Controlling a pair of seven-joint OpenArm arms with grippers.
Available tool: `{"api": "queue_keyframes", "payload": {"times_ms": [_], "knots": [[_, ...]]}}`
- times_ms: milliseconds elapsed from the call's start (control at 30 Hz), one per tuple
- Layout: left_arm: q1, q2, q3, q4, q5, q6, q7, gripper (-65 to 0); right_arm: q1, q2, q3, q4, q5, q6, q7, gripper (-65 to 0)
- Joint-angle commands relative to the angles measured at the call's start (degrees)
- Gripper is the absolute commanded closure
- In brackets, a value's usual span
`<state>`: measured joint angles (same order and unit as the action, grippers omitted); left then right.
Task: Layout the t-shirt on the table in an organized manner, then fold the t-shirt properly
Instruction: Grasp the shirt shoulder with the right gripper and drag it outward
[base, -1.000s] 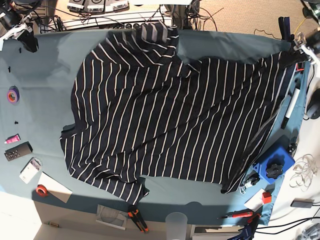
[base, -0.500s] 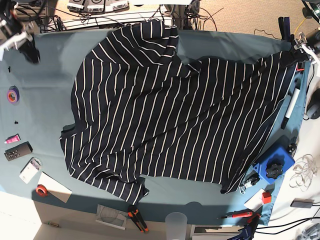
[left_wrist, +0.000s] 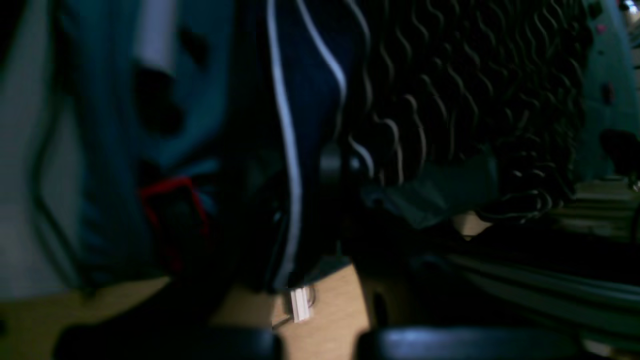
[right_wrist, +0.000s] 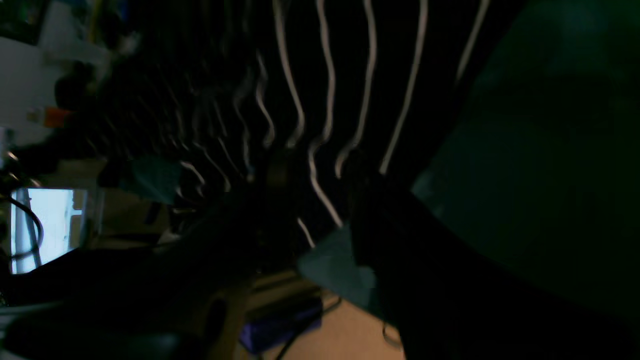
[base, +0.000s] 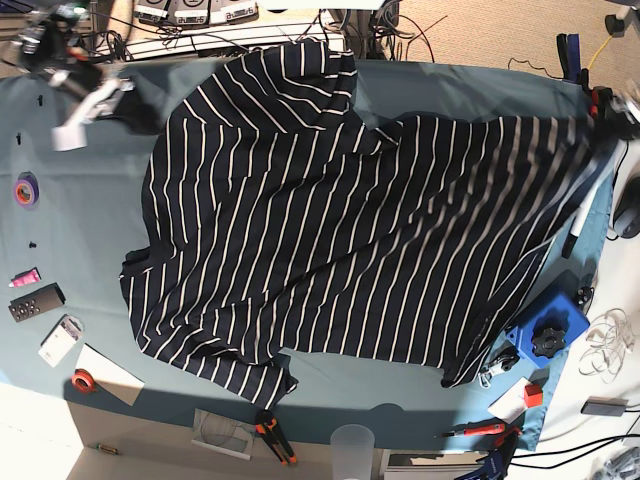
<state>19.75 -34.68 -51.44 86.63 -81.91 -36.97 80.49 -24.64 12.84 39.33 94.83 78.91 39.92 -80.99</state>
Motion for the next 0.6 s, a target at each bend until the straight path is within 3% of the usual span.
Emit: {"api": "queue_keyframes", "payload": {"times_ms": [0,300,567], "knots": [[-0.8,-2.0,-0.5,0.8,-1.2,-0.2,-0.8,0.0,-0.2,0.2,0.4,0.8,1.3,0.1,1.0,-17.4],[-6.2,-2.6,-0.5,0.8,-1.2,-0.2,-0.9,0.0,-0.3,-0.8,-3.5,0.8,-2.3,0.1,1.0,-17.4],[-7.4,-2.6,-0.5,0.8,-1.2,-0.2,-0.8,0.0,0.0,-0.8,-17.0,0.8,-25.1,0.1,1.0,-17.4]]}}
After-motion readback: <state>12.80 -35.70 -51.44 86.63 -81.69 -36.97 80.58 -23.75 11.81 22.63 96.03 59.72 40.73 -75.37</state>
